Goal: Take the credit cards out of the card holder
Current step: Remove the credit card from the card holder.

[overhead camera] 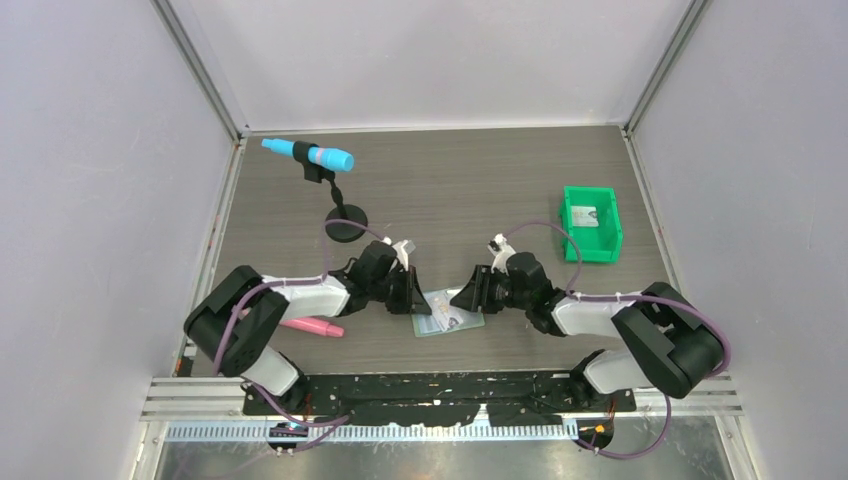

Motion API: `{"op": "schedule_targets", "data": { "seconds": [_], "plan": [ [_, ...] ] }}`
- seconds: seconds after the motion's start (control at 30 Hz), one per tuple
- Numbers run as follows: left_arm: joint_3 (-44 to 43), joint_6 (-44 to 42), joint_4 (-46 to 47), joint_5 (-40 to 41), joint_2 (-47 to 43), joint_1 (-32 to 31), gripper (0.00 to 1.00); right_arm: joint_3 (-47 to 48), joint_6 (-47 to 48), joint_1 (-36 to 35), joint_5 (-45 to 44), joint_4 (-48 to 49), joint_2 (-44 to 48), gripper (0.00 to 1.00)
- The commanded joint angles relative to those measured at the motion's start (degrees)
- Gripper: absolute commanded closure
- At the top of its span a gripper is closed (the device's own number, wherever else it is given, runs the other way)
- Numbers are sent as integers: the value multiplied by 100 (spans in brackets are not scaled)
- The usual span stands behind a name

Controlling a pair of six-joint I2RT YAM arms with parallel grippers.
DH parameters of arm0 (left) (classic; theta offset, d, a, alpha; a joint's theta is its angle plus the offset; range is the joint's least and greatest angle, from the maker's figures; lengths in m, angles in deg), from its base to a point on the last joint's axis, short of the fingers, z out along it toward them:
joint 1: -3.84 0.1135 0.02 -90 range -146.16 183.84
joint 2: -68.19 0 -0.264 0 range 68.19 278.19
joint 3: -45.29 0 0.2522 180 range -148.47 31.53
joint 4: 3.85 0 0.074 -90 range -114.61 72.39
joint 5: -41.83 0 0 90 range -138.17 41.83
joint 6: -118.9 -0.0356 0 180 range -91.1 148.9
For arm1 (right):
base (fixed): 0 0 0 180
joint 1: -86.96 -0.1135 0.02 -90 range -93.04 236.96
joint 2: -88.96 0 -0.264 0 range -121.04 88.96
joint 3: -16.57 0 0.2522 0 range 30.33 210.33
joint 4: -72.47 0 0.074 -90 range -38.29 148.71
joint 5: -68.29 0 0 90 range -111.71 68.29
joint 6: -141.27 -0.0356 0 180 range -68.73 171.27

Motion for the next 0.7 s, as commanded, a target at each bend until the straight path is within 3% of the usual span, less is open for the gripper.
{"op": "schedule_targets", "data": {
  "seconds": [0.0, 0.37, 0.53, 0.67],
  "plan": [
    [-131, -131, 132, 39, 444, 31, 91, 300, 208, -122, -195, -11, -247, 54],
    [1, -192, 138, 94, 606, 32, 93, 239, 54, -211, -186, 158, -362, 57],
    [-27, -206, -15, 90, 433, 32, 93, 275, 81, -198, -62, 176, -112, 93],
    [-165, -347, -474, 92, 49, 31, 90, 461, 409, -86, -134, -555, 376, 95]
  ]
}}
